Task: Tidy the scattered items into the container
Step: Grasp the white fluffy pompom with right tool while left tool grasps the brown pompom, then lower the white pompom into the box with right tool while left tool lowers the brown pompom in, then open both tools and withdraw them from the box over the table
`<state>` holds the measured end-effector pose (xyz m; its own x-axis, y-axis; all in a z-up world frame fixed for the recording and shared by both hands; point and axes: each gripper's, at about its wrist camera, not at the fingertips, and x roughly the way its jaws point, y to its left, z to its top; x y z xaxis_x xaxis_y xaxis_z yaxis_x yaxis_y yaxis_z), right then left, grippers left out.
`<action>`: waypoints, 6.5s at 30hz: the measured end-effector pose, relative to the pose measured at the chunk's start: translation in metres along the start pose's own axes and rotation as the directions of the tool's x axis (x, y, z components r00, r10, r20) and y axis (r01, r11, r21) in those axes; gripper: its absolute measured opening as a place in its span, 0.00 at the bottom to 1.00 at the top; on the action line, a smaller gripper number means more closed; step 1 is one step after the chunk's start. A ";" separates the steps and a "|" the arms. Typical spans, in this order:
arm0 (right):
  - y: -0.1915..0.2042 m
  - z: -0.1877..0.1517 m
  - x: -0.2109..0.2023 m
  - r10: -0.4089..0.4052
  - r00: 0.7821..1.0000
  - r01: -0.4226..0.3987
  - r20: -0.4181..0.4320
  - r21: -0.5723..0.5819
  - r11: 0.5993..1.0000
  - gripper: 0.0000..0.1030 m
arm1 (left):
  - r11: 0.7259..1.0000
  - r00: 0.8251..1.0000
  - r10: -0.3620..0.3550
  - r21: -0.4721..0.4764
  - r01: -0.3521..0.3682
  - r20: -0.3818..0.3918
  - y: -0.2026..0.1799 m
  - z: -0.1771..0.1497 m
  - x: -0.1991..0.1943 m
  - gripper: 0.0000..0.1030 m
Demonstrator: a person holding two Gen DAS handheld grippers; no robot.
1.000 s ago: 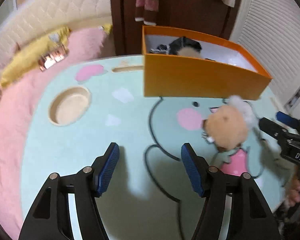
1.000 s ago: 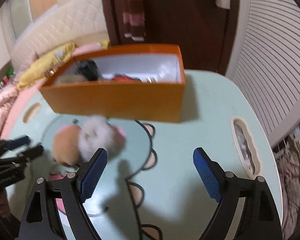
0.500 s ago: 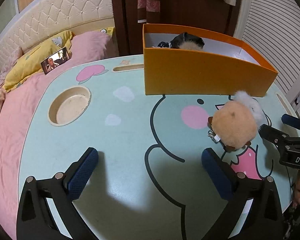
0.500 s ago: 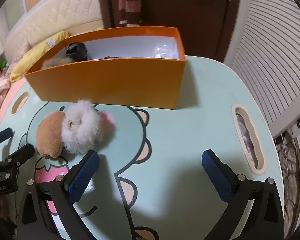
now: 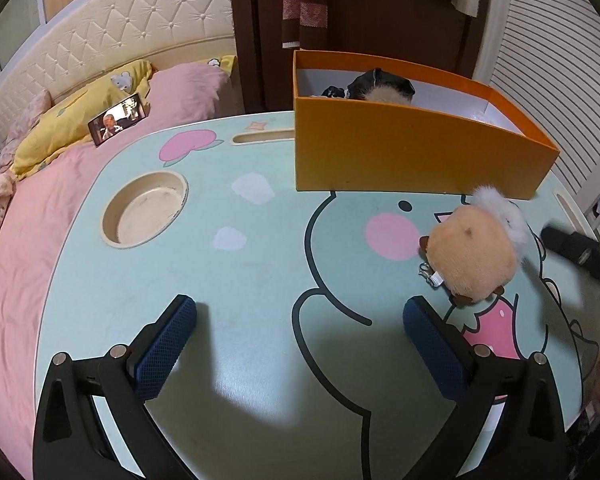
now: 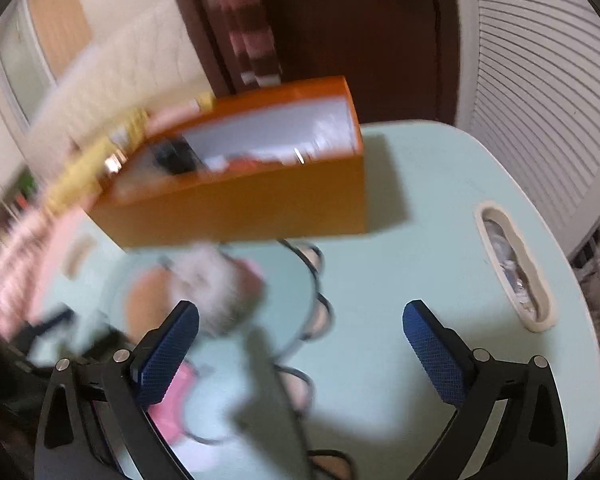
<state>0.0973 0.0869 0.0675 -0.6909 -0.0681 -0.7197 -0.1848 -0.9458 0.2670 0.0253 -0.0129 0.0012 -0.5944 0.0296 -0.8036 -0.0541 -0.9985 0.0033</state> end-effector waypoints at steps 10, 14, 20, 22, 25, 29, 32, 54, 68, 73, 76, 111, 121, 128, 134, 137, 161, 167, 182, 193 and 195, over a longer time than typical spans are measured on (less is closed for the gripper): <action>0.032 0.019 0.028 0.029 0.997 -0.034 -0.074 -0.073 0.997 0.68 | 1.000 1.000 0.000 0.001 0.000 0.001 0.001 0.000 0.000 1.00; 0.049 0.007 0.043 -0.079 0.992 0.057 -0.100 -0.207 0.977 0.57 | 1.000 1.000 -0.001 0.001 0.001 0.000 0.001 0.000 0.000 1.00; 0.053 0.002 0.041 -0.091 0.993 0.069 -0.072 -0.265 0.962 0.30 | 1.000 1.000 -0.001 0.002 0.001 0.001 0.001 0.000 0.000 1.00; 0.048 0.001 0.038 -0.070 0.995 0.052 -0.066 -0.246 0.968 0.30 | 1.000 1.000 -0.001 0.003 0.001 0.002 0.001 0.000 -0.001 1.00; 0.040 -0.002 0.033 -0.049 0.996 0.032 -0.072 -0.223 0.974 0.30 | 1.000 1.000 -0.004 0.006 0.004 0.001 0.001 0.001 -0.001 1.00; 0.034 -0.002 0.032 -0.066 0.996 0.050 -0.067 -0.217 0.975 0.30 | 1.000 1.000 -0.006 0.008 0.006 0.000 0.001 0.001 0.000 1.00; 0.022 -0.005 0.026 -0.094 0.994 0.081 -0.053 -0.202 0.976 0.30 | 1.000 1.000 -0.006 0.010 0.006 0.001 0.001 0.001 0.000 1.00; -0.019 -0.006 0.008 -0.063 0.997 0.060 -0.039 -0.074 0.995 0.30 | 0.975 0.978 -0.205 0.078 0.207 -0.029 -0.057 0.030 0.003 0.54; 0.037 -0.019 0.008 -0.016 0.997 0.001 -0.073 -0.193 0.981 0.30 | 0.986 0.986 -0.166 -0.020 0.165 -0.032 -0.032 0.013 -0.020 0.53; 0.039 -0.018 0.010 -0.026 0.997 0.010 -0.077 -0.200 0.980 0.30 | 0.988 0.988 -0.153 -0.009 0.153 -0.035 -0.031 0.012 -0.019 0.53; 0.039 -0.017 0.010 -0.030 0.997 0.014 -0.076 -0.207 0.978 0.30 | 0.986 0.986 -0.165 -0.005 0.165 -0.034 -0.032 0.013 -0.019 0.53; 0.049 0.099 0.011 -0.046 0.996 0.061 0.078 -0.205 0.977 0.30 | 0.982 0.969 -0.185 0.055 0.178 0.165 -0.043 0.151 -0.025 0.53; 0.035 0.093 0.046 -0.081 0.997 0.077 -0.013 -0.186 0.979 0.30 | 0.988 0.987 -0.145 0.069 0.140 0.071 -0.052 0.145 0.012 0.53; 0.031 0.091 0.052 -0.085 0.996 0.078 -0.029 -0.180 0.981 0.30 | 0.988 0.989 -0.139 0.068 0.135 0.054 -0.052 0.143 0.018 0.53; 0.029 0.089 0.056 -0.135 0.990 0.128 -0.027 -0.181 0.975 0.39 | 0.989 0.990 -0.136 0.060 0.133 0.038 -0.053 0.144 0.021 0.61; 0.027 0.088 0.054 -0.142 0.990 0.136 -0.021 -0.169 0.976 0.44 | 0.988 0.991 -0.131 0.086 0.128 0.037 -0.055 0.143 0.022 0.62; 0.028 0.092 0.030 -0.132 0.989 0.139 0.061 -0.137 0.981 0.71 | 0.989 0.986 -0.144 0.029 0.142 0.082 -0.034 0.146 0.003 0.75; 0.024 0.091 0.025 -0.120 0.991 0.126 0.054 -0.118 0.985 0.71 | 0.980 0.974 -0.201 0.010 0.201 0.107 -0.023 0.138 -0.021 0.75; 0.040 0.058 0.004 -0.099 0.995 0.097 -0.010 -0.150 0.984 0.71 | 0.990 0.991 -0.135 -0.048 0.136 0.025 -0.011 0.079 -0.027 0.75; 0.033 0.016 0.030 -0.159 0.983 0.141 -0.096 -0.170 0.975 0.71 | 0.998 0.998 -0.062 -0.009 0.062 -0.034 -0.025 0.049 0.007 0.75; 0.029 0.012 0.036 -0.167 0.980 0.149 -0.105 -0.166 0.975 0.71 | 0.999 0.998 -0.044 -0.010 0.043 -0.045 -0.024 0.046 0.014 0.75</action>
<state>0.0588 0.0606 0.0572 -0.5734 0.0581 -0.8172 -0.1669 -0.9848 0.0471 -0.0187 0.0135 0.0171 -0.5544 0.0710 -0.8292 -0.0717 -0.9967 -0.0374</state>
